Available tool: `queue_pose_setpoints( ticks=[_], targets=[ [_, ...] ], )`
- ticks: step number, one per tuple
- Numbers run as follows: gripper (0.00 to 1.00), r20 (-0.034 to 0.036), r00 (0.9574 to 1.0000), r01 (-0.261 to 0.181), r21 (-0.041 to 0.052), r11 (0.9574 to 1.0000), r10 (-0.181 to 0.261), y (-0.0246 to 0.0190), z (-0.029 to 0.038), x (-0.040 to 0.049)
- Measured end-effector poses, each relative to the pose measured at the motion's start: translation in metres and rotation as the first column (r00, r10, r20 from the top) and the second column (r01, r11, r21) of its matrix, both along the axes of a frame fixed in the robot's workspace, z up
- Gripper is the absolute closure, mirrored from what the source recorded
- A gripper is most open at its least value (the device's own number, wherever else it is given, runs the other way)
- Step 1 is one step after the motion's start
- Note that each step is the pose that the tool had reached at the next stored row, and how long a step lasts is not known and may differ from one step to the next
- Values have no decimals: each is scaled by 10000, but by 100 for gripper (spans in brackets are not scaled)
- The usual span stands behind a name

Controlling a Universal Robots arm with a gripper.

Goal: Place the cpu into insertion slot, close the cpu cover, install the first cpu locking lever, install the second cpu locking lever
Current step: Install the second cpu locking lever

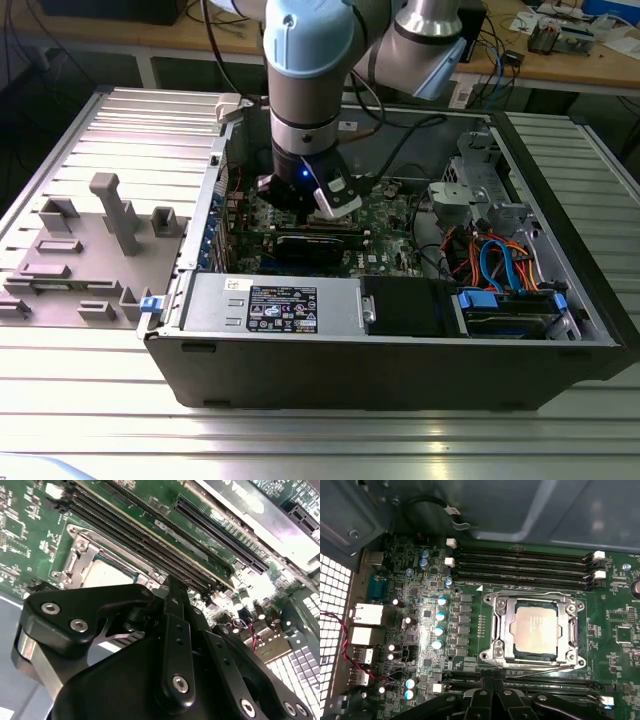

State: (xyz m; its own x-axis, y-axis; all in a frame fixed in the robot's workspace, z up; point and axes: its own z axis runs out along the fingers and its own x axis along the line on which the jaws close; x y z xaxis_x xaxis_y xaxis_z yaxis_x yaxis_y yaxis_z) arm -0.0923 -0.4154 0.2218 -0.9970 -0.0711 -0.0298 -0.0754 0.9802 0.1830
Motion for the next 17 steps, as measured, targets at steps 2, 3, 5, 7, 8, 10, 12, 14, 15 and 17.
queue_pose_setpoints(
  ticks=[2, 3, 5, 7, 8, 10, 12, 14, 15, 17],
  targets=[
    [89, 1, 10000, 0, 50, 10000, 0, 0, -22, -1],
    [89, 1, 10000, 1, 72, 10000, -1, 1, -33, -1],
    [89, 0, 10000, 1, 149, 9999, -1, -2, -58, -1],
    [89, -3, 10000, 10, 240, 9997, -10, -14, -65, -1],
    [89, -7, 10000, 20, 291, 9996, -20, -37, -72, -2],
    [89, -13, 10000, 44, 335, 9994, -43, -78, -83, -2],
    [89, -33, 9999, 157, 399, 9991, -156, -92, -92, -3],
    [89, -45, 9994, 347, 436, 9984, -346, -94, -108, -2],
    [89, -50, 9991, 425, 446, 9981, -423, -95, -114, -2],
    [89, -59, 9984, 569, 493, 9972, -567, -95, -123, -5]
  ],
)
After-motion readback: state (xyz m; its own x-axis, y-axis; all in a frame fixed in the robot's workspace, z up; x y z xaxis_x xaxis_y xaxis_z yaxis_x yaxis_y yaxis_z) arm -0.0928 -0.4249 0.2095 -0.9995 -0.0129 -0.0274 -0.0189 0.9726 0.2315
